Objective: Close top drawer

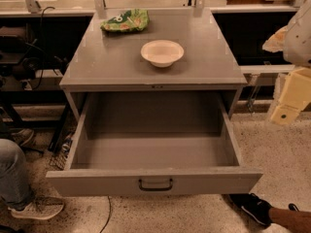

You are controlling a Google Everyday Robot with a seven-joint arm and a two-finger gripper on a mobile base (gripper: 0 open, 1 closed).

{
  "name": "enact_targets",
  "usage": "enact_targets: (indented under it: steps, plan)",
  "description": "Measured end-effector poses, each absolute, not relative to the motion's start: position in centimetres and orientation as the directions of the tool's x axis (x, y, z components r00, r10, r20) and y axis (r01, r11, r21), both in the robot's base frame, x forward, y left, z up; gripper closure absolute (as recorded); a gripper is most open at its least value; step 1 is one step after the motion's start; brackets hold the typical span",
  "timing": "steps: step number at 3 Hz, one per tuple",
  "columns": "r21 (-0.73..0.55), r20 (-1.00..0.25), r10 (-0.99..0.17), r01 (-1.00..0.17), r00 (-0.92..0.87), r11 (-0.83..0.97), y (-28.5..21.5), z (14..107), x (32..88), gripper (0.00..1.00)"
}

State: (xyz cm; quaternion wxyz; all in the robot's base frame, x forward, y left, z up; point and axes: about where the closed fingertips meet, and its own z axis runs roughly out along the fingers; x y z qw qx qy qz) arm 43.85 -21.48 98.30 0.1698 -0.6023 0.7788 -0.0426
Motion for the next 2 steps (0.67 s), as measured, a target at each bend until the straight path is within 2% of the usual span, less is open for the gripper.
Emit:
enact_targets:
  steps: [1, 2]
  plan:
    - [-0.271, -0.213, -0.953, -0.924, -0.217, 0.271, -21.5, 98.3, 43.8, 0.0]
    - [-0.217, -0.203, -0.945, -0.929, -0.258, 0.3, -21.1, 96.2, 43.2, 0.0]
